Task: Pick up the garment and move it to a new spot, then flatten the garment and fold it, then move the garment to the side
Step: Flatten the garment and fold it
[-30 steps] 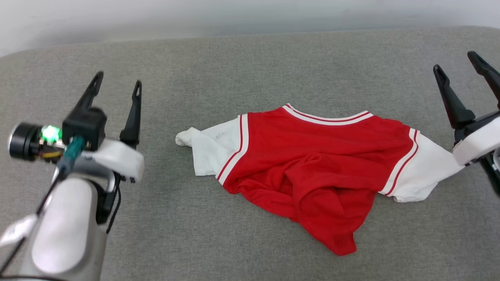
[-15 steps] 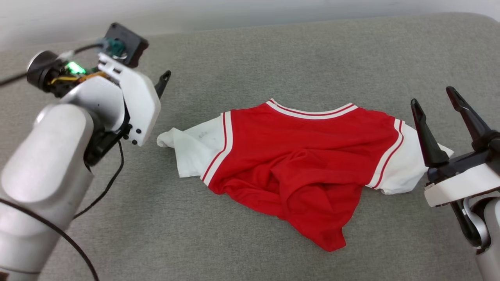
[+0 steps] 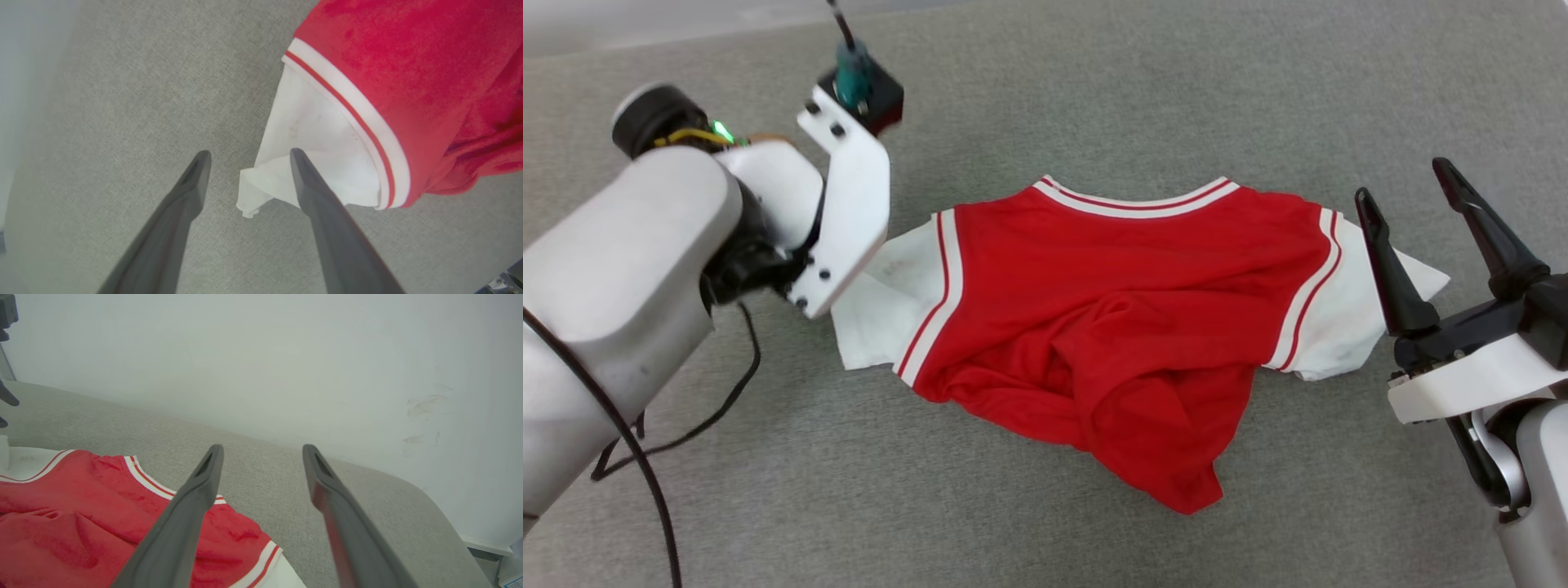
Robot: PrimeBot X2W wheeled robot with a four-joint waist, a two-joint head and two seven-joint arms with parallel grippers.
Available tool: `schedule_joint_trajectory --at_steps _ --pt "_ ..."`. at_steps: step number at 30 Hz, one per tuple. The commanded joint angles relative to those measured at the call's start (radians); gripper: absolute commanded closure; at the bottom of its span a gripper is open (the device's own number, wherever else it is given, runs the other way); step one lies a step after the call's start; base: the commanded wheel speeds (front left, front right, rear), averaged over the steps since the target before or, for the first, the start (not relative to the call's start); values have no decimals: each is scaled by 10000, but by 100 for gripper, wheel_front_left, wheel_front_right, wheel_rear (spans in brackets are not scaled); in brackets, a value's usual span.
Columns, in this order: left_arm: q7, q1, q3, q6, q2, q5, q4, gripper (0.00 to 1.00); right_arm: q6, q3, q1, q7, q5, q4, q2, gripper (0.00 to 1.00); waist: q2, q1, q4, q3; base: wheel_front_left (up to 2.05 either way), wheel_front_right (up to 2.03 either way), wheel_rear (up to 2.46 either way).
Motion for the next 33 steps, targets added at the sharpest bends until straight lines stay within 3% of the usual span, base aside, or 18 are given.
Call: schedule_joint_trajectory --at_steps 1,8,17,18,19,20,26,28,29,33 --pt "73 -106 -133 3 53 -79 -25 0 -7 23 -151 -34 -8 -9 74 0 -1 -1 -129 130 0 0 0" --pt "435 -335 -1786 2 577 -1154 -465 0 -7 11 -250 -158 -18 177 175 0 -1 -1 -330 389 0 0 0" --pt "1059 790 -2364 0 710 -961 -635 0 -7 187 -497 -269 29 365 254 0 -1 -1 -431 664 0 0 0" --pt "1037 923 -2404 -9 744 -938 -667 37 -7 184 -518 -285 33 393 253 0 -1 -1 -415 662 0 0 0" --pt "912 1037 -2416 -11 760 -980 -676 96 -7 169 -535 -304 33 427 255 0 -1 -1 -380 642 0 0 0" --pt "778 1090 -2416 -9 786 -1038 -646 100 -7 161 -533 -314 29 466 255 0 -1 -1 -333 601 0 0 0" --pt "-823 914 -2281 0 1148 -1174 -998 100 -7 105 -284 -375 102 716 199 0 -1 -1 49 50 0 0 0" --pt "-1300 1030 -2266 1 1398 -1101 -1180 100 -7 33 -104 -375 161 760 204 0 -1 -1 200 -179 0 0 0" --pt "-1830 1452 -2266 1 1807 -1171 -1290 100 -7 -81 129 -319 214 777 238 0 -1 -1 428 -491 0 0 0" --pt "-2087 2308 -2268 1 2097 -1260 -1283 100 -7 -197 426 -240 290 765 280 0 -1 -1 652 -723 0 0 0"
